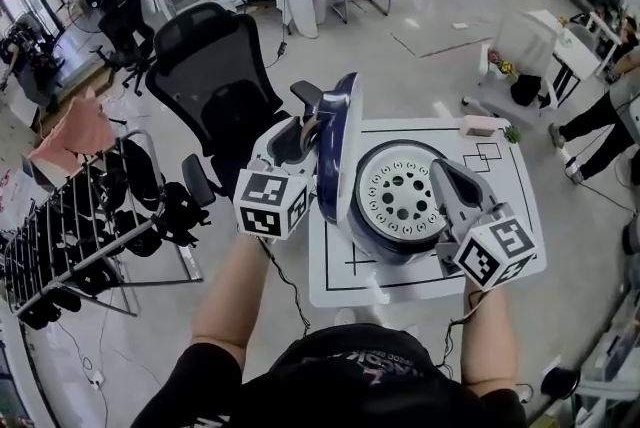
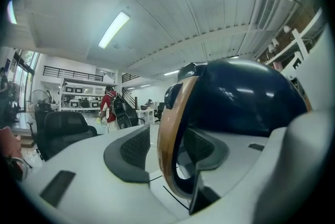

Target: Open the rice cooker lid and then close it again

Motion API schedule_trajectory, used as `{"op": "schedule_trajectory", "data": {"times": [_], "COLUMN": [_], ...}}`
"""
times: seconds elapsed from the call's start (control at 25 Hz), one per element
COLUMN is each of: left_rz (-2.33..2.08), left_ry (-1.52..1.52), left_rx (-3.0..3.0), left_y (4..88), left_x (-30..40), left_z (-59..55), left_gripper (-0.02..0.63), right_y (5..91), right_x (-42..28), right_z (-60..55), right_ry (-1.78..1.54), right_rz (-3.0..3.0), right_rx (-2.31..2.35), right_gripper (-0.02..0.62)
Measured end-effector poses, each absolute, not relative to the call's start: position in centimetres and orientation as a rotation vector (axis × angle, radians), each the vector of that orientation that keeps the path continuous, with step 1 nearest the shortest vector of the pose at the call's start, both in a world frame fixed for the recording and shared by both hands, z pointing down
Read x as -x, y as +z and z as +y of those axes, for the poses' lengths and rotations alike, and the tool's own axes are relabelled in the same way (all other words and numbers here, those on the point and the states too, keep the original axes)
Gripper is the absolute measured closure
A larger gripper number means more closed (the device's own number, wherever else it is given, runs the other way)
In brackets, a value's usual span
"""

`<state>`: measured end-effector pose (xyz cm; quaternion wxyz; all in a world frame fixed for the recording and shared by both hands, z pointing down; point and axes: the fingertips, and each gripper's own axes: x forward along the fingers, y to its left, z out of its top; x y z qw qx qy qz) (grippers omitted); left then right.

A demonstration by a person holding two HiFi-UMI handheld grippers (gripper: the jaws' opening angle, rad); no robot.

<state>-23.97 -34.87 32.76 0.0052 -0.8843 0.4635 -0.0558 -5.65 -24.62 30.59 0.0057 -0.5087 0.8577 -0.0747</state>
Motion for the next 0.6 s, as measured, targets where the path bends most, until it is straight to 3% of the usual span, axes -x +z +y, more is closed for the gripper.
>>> {"op": "schedule_trajectory", "data": {"times": [0.2,0.6], "left_rz": [1.401,1.347], "left_ry": [-0.204,-0.304], "left_rx": [2.775,2.691], "left_y": [32.9,32.1], "left_x": [22.9,21.0], "left_z": [-34.8,-34.1], "left_gripper": [0.462,0.468], "right_y": [30.6,30.2], "right_x": [5.3,4.7], "right_z": [-24.4,-23.8], "right_ry": [-0.235,-0.23], "right_rz": [2.664,2.643], "right_rx": [1.604,1.632], "right_gripper": [0.594,0.594]}}
